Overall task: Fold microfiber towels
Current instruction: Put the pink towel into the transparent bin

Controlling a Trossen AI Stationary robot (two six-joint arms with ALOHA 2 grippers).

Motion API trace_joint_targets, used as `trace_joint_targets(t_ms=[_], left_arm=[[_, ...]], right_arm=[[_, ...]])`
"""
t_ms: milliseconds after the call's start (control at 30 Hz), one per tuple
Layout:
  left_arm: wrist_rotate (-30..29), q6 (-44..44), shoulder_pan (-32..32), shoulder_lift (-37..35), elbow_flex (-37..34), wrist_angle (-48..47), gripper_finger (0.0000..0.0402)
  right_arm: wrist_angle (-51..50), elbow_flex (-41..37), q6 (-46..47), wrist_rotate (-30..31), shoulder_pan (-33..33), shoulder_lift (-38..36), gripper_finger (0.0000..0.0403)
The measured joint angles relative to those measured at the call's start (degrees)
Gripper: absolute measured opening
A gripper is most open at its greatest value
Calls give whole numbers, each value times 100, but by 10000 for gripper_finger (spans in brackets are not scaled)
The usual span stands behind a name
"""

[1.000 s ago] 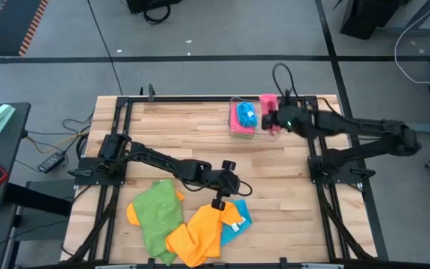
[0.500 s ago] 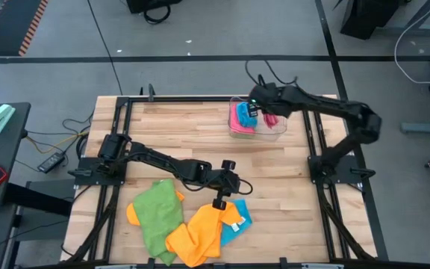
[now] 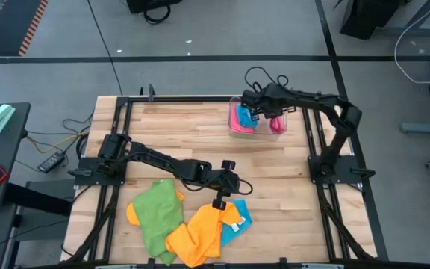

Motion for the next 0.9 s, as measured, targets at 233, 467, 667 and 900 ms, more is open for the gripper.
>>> trace_joint_targets(t_ms=[233,467,667,900], left_arm=[[0,-3,-1,0,0,0,52],[0,-5,-9,0,0,-43,59],[0,-9,-9,0,0,-139,52],[0,-46,-9,0,0,-164,57]], right_arm=[[42,0,-3,-40,-230,245,23],[139,-2,-11,-205,-307,552,23],[337,-7,-90,-297,-327,770,23],[241,-9,-27,-429,-416,955,23]])
